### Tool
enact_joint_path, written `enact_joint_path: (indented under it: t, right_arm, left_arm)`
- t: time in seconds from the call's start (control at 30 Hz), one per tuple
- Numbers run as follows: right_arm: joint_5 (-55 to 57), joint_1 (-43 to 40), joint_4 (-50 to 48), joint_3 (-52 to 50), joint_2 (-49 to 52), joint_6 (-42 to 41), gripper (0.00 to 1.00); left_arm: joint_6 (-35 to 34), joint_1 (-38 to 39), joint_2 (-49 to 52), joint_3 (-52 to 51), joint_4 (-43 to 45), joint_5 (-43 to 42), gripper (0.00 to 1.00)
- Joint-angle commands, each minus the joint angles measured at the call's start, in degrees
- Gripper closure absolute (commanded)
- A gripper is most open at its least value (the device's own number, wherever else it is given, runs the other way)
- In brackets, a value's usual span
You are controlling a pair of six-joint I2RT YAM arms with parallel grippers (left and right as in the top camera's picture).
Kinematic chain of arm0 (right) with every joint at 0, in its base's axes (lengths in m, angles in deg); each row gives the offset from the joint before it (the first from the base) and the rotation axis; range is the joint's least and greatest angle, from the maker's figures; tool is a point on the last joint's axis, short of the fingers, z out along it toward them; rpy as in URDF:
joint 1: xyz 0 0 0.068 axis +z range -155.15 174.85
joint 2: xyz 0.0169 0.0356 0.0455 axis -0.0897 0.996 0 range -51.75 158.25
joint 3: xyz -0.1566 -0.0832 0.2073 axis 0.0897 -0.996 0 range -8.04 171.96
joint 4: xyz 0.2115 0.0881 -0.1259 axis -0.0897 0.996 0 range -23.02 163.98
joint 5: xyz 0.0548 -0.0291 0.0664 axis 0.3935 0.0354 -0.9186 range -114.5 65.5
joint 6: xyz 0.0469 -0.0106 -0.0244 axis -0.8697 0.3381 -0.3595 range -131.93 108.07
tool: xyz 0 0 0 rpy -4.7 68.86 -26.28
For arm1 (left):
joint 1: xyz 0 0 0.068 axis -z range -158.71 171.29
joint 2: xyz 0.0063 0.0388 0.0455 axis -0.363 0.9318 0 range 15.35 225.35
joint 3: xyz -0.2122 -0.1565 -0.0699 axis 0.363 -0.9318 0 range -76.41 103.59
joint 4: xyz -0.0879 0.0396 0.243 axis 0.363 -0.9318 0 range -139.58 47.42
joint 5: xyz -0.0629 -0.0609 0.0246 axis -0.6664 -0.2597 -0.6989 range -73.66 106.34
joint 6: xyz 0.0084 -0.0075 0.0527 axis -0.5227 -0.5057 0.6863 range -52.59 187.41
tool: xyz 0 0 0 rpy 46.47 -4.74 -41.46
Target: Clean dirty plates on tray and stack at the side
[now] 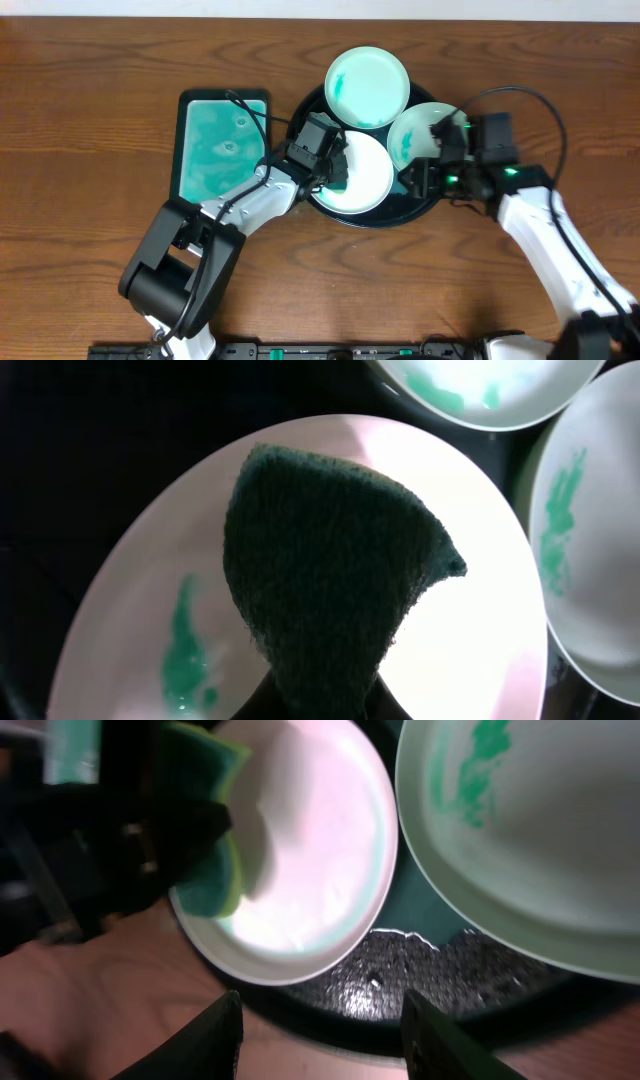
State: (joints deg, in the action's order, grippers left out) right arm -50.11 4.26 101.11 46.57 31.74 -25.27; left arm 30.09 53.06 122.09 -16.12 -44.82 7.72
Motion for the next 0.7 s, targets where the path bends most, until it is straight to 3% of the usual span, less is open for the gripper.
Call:
enact_joint_path:
  t: [0.0,0.1,0.2,0.3,0.4,0.47,0.57,0.67]
  right_arm:
    - [3.4,3.7,-2.9,0.8,5.3,-3.9,0.51]
    - [5.3,5.4,-5.8,0.8,9.2,-6.8,0.5]
    - [6.2,5.7,-7.8,0.8,12.3,-9.2,0.49]
    - [6.4,5.7,-9.1,0.8,14.6,-9.3,0.48]
    - [7.3,5.7,-10.6,0.8,16.2,-9.2,0.46]
    - [7.3,5.7,-12.6,0.8,17.4,-8.8,0.45]
    - [7.2,5.7,-15.1,0.8,18.5,-8.7,0.44]
    - [7.2,5.7,-17.0,0.8,18.6,-7.3,0.44]
  left_arm:
    - [-1.0,0.5,0.3,1.3,0.7,0.7,0.92]
    - [-0.9,0.5,0.3,1.3,0.6,0.7,0.78]
    - [-0.9,0.5,0.3,1.3,0.2,0.5,0.68]
    - [-0.3,0.4,0.0,1.3,0.1,0.1,0.65]
    - [1.3,0.4,-0.9,1.4,-0.5,0.1,0.52]
    - [1.3,0.4,-1.9,1.4,-1.1,0.1,0.51]
    - [1.5,0.4,-3.5,1.3,-2.2,0.1,0.4]
    - [1.7,0.4,-4.3,1.3,-3.1,0.1,0.39]
